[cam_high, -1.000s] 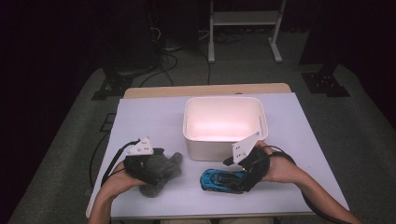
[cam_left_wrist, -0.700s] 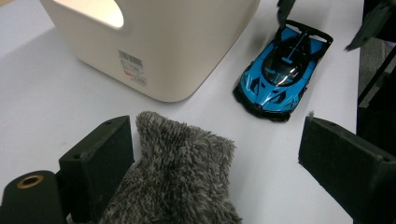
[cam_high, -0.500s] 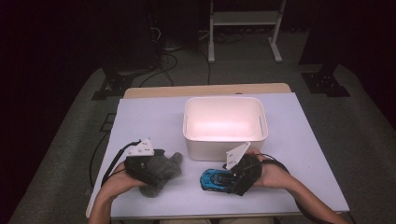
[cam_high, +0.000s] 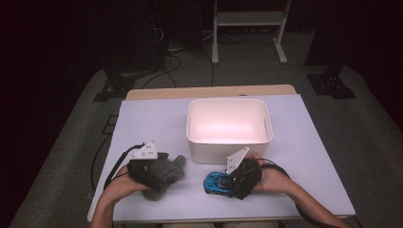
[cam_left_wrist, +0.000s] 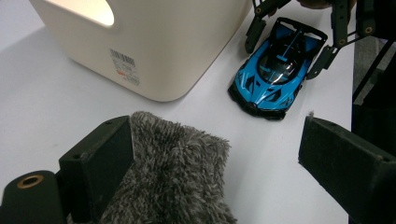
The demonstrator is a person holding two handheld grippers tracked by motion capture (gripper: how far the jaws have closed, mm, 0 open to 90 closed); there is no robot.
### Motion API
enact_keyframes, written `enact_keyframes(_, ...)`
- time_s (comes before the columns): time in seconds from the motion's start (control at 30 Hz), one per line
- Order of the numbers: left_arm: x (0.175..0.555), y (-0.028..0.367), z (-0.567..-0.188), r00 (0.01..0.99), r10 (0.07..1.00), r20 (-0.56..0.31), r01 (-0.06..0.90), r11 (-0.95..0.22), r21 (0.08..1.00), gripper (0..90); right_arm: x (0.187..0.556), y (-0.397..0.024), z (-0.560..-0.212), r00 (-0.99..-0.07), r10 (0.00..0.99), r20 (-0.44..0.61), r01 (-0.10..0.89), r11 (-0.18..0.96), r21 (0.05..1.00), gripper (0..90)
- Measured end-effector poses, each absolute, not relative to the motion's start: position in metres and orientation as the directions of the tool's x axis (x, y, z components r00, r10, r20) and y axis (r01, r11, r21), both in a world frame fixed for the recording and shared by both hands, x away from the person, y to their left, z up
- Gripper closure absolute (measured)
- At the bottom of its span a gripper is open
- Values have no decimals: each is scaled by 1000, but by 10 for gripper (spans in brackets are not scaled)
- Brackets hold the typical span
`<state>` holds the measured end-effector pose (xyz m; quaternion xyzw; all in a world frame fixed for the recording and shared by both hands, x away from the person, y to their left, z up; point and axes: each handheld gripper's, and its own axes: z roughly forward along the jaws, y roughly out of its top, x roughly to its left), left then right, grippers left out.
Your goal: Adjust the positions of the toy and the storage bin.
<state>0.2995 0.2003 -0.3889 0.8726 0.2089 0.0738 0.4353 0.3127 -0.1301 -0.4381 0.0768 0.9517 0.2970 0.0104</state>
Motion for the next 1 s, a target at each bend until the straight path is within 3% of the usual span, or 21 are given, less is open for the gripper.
enact_keyframes(1.0, 299, 200, -390, 902, 429, -54, 303, -537, 787, 97, 308, -126, -448, -989, 148, -2, 122, 818, 561, 165)
